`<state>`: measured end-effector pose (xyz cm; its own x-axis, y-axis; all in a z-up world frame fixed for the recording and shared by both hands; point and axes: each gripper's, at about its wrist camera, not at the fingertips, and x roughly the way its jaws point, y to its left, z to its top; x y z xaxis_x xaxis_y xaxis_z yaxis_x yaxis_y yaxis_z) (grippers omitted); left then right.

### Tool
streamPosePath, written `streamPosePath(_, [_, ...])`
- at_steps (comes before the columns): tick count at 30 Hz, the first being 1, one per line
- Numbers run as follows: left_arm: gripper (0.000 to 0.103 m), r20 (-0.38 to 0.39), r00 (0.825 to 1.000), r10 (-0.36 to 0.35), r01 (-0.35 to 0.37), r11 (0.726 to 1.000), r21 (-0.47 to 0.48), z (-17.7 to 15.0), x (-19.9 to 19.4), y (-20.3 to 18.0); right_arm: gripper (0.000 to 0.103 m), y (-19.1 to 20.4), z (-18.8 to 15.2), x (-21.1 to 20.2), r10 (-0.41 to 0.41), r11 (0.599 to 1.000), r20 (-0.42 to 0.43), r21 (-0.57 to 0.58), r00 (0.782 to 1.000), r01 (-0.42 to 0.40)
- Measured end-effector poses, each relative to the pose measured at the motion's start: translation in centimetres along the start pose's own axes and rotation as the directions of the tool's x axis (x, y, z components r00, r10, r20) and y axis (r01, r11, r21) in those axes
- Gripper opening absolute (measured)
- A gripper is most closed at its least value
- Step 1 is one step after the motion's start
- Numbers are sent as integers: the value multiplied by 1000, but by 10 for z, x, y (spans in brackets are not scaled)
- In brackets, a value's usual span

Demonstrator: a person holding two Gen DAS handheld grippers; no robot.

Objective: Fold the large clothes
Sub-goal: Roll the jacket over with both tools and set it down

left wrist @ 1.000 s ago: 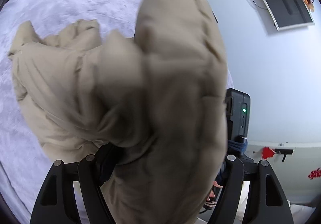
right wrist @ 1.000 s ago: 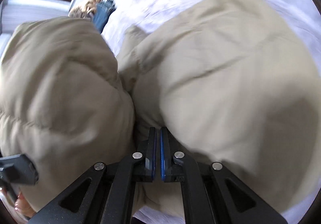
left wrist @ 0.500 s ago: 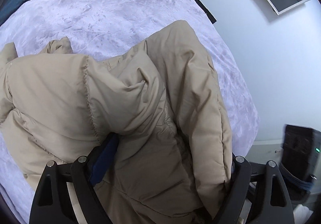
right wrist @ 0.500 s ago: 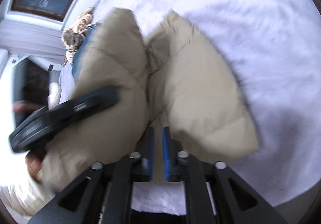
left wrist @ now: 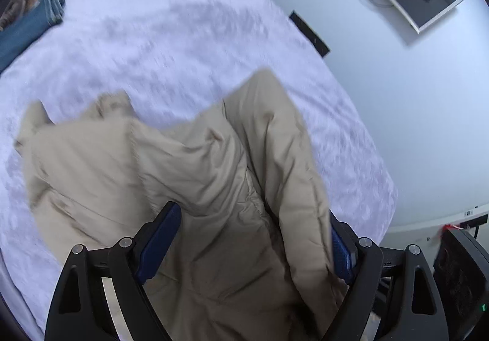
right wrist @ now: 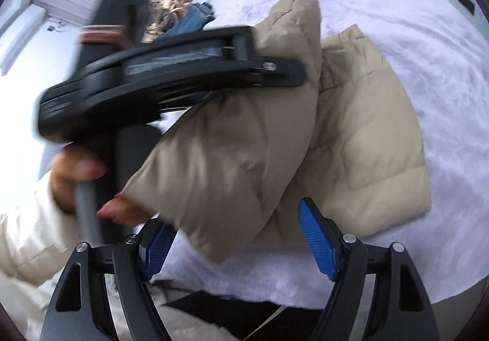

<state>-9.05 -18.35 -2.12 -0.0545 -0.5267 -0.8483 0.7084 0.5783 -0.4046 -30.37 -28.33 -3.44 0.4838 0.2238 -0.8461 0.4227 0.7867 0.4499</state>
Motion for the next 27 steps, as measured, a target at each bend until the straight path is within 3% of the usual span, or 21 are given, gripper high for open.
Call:
streamPosePath(2, [87, 83, 996, 28, -28, 1000, -7, -1, -22, 15, 75, -5, 5, -1, -74, 997, 36, 30, 997, 73])
streamPosePath(5, [87, 160, 976, 147, -141, 989, -46, -6, -38, 46, 19, -21, 1, -8, -123, 989, 42, 84, 992, 119])
streamPosePath(9, [87, 120, 964, 236, -218, 965, -147, -14, -29, 97, 19, -55, -10, -10, -162, 970, 15, 188, 987, 157])
streamPosePath(13, [87, 77, 976, 205, -184, 958, -219, -21, -3, 123, 20, -89, -20, 14, -120, 943, -34, 307, 992, 125])
streamPosePath(16, [87, 77, 973, 220, -199, 956, -215, -22, 10, 124, 24, -98, -20, 11, -80, 934, -42, 346, 996, 89])
streamPosePath(19, [87, 76, 973, 219, -198, 956, -215, -22, 14, 124, 38, -88, -10, -25, -92, 955, 49, 288, 995, 74])
streamPosePath(21, [87, 71, 975, 211, -192, 958, -215, -22, 14, 126, 60, -81, 3, -48, -76, 969, 131, 244, 988, 42])
streamPosePath(23, [88, 70, 976, 208, -189, 958, -216, -23, 14, 128, 73, -76, 22, -61, -22, 981, 175, 193, 984, -12])
streamPosePath(27, [90, 65, 975, 213, -194, 955, -224, -22, 13, 128, 77, -76, 56, -34, 80, 983, 119, 158, 990, -99])
